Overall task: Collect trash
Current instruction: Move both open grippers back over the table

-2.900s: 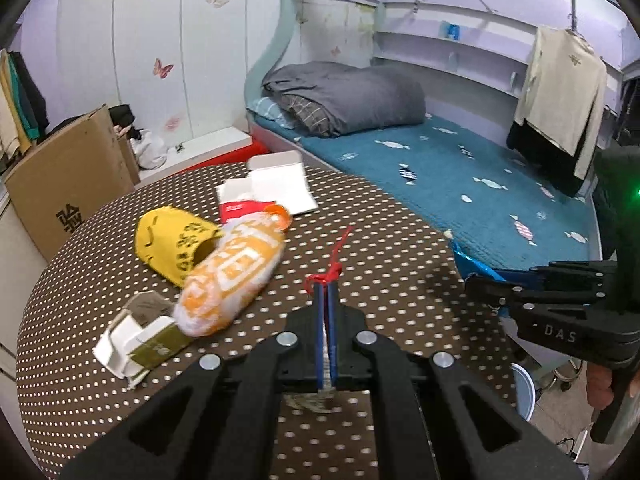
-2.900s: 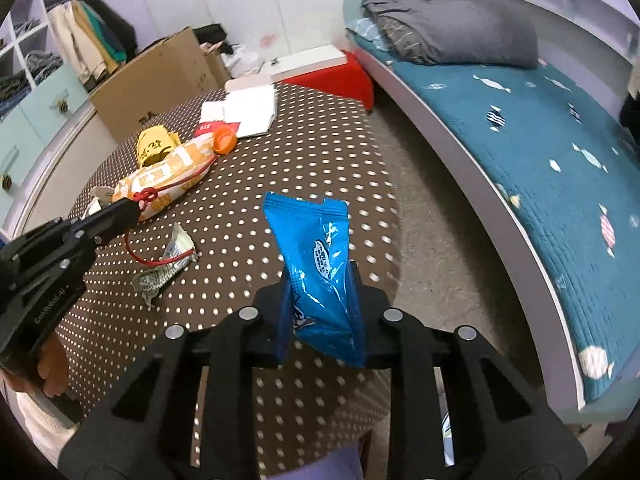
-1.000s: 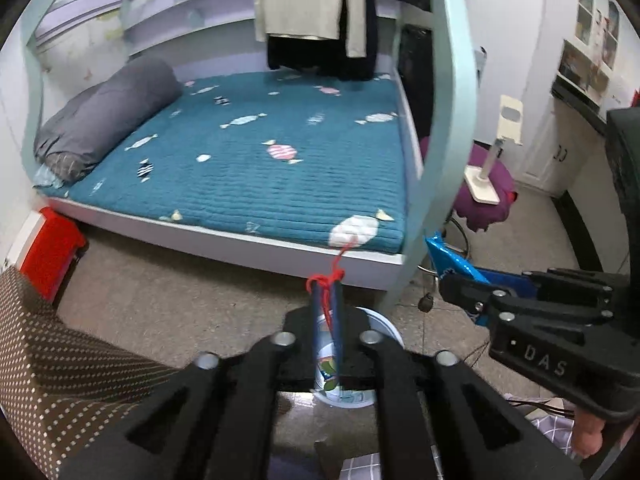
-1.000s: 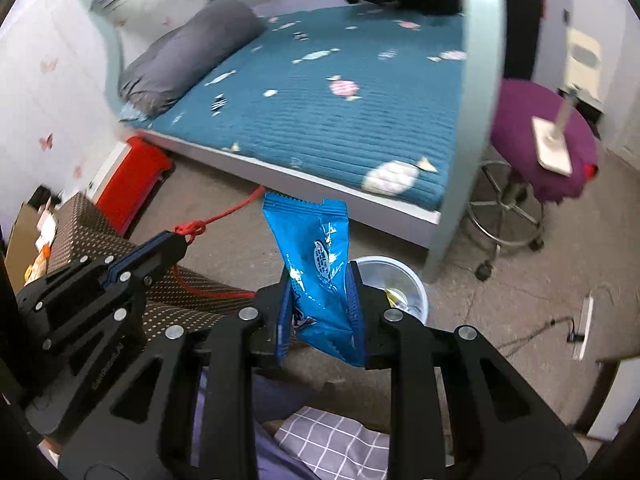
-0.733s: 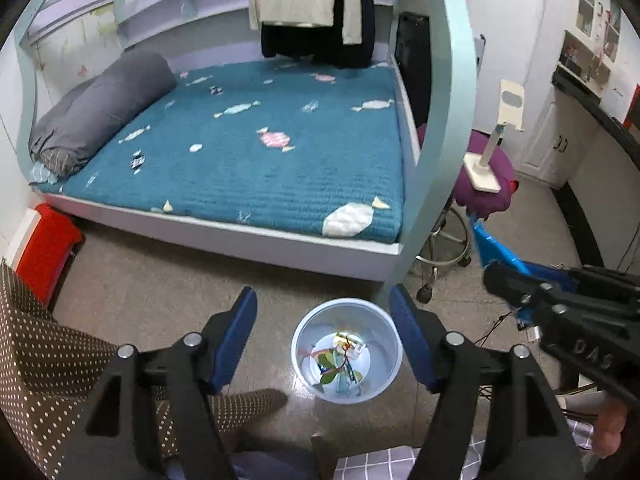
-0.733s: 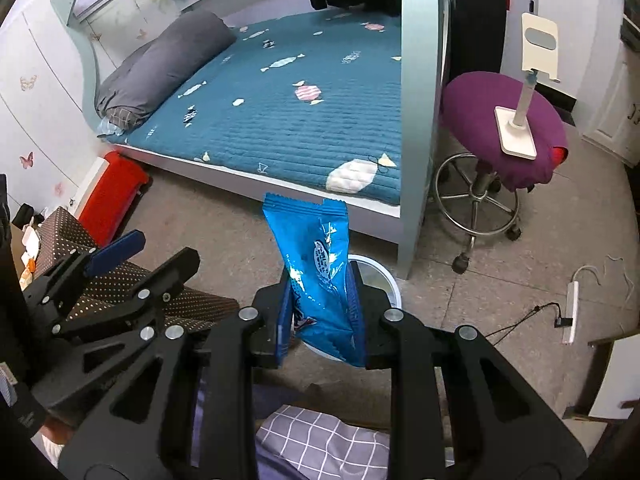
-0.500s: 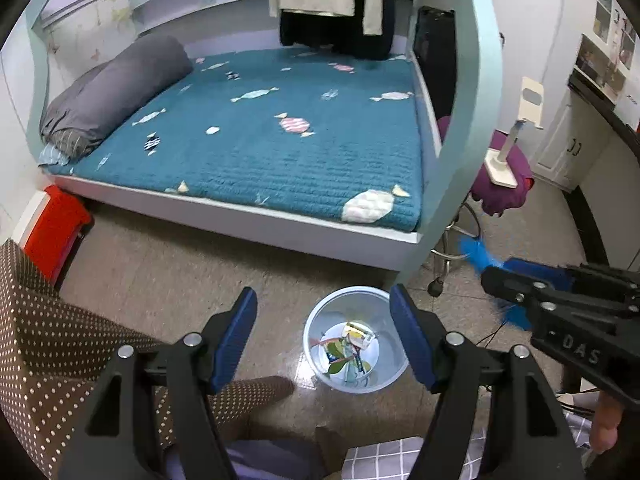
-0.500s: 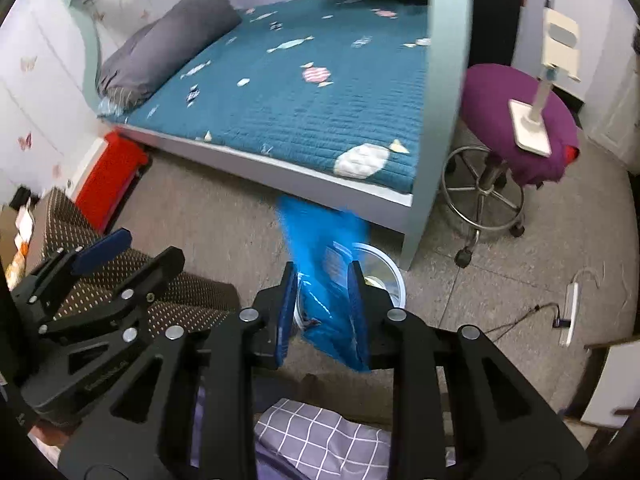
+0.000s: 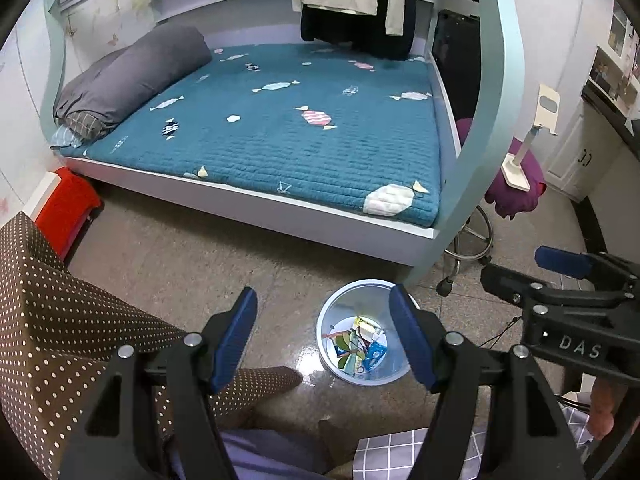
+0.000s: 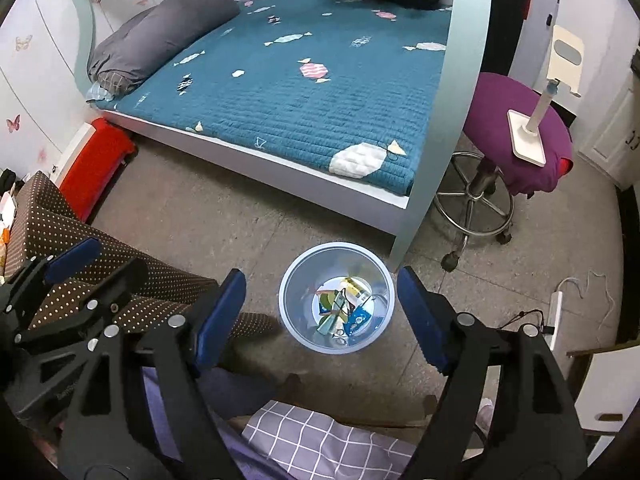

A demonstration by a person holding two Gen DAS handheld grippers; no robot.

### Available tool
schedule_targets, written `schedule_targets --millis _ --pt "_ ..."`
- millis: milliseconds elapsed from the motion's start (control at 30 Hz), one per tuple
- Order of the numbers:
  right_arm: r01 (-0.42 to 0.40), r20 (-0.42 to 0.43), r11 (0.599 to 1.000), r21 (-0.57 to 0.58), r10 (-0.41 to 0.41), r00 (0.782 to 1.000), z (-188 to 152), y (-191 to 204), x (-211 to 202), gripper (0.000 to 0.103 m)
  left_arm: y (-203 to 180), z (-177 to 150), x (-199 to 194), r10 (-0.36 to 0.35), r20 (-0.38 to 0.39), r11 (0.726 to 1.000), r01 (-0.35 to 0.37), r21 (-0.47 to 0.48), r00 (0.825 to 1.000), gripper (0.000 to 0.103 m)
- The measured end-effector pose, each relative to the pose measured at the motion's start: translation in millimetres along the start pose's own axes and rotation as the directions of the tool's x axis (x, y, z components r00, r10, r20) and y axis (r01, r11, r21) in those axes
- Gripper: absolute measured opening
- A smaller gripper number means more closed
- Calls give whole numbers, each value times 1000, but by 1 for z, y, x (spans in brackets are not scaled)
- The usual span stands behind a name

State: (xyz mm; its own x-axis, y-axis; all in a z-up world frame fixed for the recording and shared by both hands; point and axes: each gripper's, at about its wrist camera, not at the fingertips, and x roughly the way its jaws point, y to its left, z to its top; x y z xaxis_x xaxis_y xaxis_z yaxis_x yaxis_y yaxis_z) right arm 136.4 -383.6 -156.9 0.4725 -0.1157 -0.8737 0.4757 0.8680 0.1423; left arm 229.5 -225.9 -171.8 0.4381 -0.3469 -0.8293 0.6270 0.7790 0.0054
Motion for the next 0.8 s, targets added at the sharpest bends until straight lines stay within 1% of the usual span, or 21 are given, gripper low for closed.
schedule_targets --millis 300,500,700,800 --pt "-5 11 1000 -23 5 1000 -3 17 -9 77 15 -5 -16 14 31 999 -13 -30 999 69" --pt "-16 15 998 -63 17 1000 -2 39 -13 77 32 -9 -30 28 53 998 -26 -51 998 69" --pt "-53 23 994 -91 55 998 -1 66 -18 77 53 -15 -50 71 87 995 -64 -81 994 70" --pt "-82 21 990 -113 84 996 0 82 -21 77 67 -18 -64 107 110 990 -96 -107 988 70"
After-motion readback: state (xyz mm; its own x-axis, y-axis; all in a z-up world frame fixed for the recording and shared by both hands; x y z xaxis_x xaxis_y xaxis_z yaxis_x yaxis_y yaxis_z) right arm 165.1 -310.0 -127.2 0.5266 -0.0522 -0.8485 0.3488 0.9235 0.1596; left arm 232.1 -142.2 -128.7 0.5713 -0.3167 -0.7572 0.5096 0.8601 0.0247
